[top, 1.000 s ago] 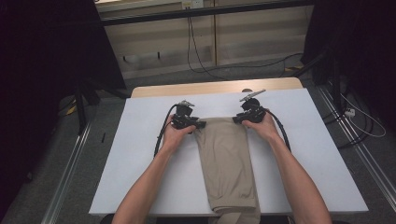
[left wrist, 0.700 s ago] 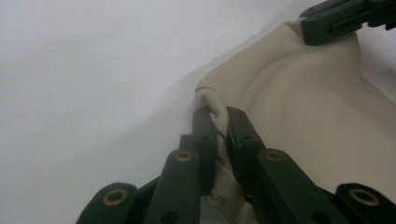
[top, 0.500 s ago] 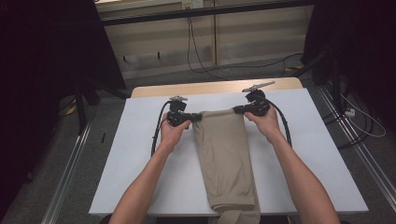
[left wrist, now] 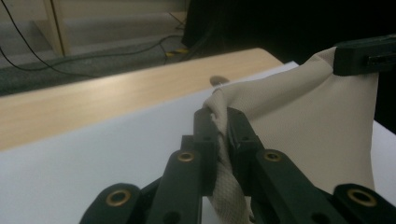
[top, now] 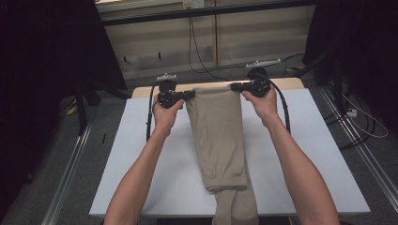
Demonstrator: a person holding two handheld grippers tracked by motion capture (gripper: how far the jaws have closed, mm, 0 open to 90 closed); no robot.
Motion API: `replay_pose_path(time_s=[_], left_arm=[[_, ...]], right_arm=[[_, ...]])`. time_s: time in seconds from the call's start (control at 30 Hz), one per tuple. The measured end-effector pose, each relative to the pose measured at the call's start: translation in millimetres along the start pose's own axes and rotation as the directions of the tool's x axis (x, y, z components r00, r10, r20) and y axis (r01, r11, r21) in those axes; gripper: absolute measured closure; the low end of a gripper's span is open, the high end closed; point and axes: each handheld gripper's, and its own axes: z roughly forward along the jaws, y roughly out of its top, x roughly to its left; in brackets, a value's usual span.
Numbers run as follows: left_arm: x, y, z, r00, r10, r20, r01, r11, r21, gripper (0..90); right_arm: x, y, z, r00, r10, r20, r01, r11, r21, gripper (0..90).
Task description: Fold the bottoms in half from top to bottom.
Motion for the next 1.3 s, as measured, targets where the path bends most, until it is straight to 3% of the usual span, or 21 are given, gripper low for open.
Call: replay_pose_path(time_s=[0.27,0.5,0.53,0.57,0.6,0.63,0.67,0.7,0.77,1.03,1.13,1.3], left_arm=[[3.6,40.5,-5.4,0.9991,0.025,-0.035,-0.026,0.9988,-0.04,84.7],[4.6,72.7,0.0,0.9982,0.039,-0.047,-0.042,0.9971,-0.064,84.5],[4.8,73.1,0.9,0.9977,0.042,-0.054,-0.045,0.997,-0.063,83.7],[5.8,71.5,3.2,0.9958,0.043,-0.08,-0.048,0.9969,-0.063,81.8],[7.3,69.0,4.9,0.9933,0.036,-0.11,-0.042,0.9976,-0.056,70.4],[8.5,65.8,5.8,0.9898,0.027,-0.14,-0.033,0.9986,-0.042,57.2],[9.9,61.9,6.5,0.9879,0.033,-0.151,-0.038,0.9988,-0.029,48.7],[10.7,58.5,6.9,0.9864,0.043,-0.158,-0.045,0.9989,-0.01,47.3],[10.4,52.5,6.1,0.9862,0.051,-0.157,-0.051,0.9987,0.005,35.9],[-5.0,32.4,-6.1,0.9902,0.089,-0.108,-0.089,0.996,0.005,30.2],[-13.7,18.7,-13.8,0.9919,0.093,-0.086,-0.093,0.9956,0.003,27.3],[-28.4,-16.0,-25.3,0.9931,0.11,-0.04,-0.109,0.9938,0.018,22.8]], right_arm=[[4.0,39.4,-3.9,0.9992,-0.024,0.03,0.026,0.999,-0.047,87.6],[-0.5,70.7,-4.6,0.9948,-0.025,0.099,0.033,0.996,-0.082,87.2],[-1.6,75.2,-3.6,0.992,-0.033,0.122,0.043,0.996,-0.08,82.7],[-1.9,76.5,-3.1,0.9902,-0.031,0.136,0.043,0.996,-0.084,74.4],[-2.5,78.1,-2.7,0.9844,-0.017,0.175,0.034,0.995,-0.094,60.1],[-3.5,77.5,-2.0,0.9825,-0.006,0.186,0.024,0.995,-0.093,52.8],[-4.7,75.7,-1.2,0.9808,-0.006,0.195,0.022,0.997,-0.078,50.2],[-5.8,72.9,-0.4,0.9788,-0.008,0.205,0.02,0.998,-0.06,48.3],[-7.0,65.7,0.1,0.9803,-0.01,0.197,0.019,0.999,-0.041,46.6],[-0.9,41.5,-7.9,0.9889,-0.03,0.145,0.037,0.999,-0.04,47.8],[9.8,29.1,-15.6,0.9953,-0.047,0.084,0.052,0.997,-0.058,50.0],[32.1,-11.5,-29.7,0.9956,-0.093,-0.008,0.092,0.995,-0.047,51.6]])
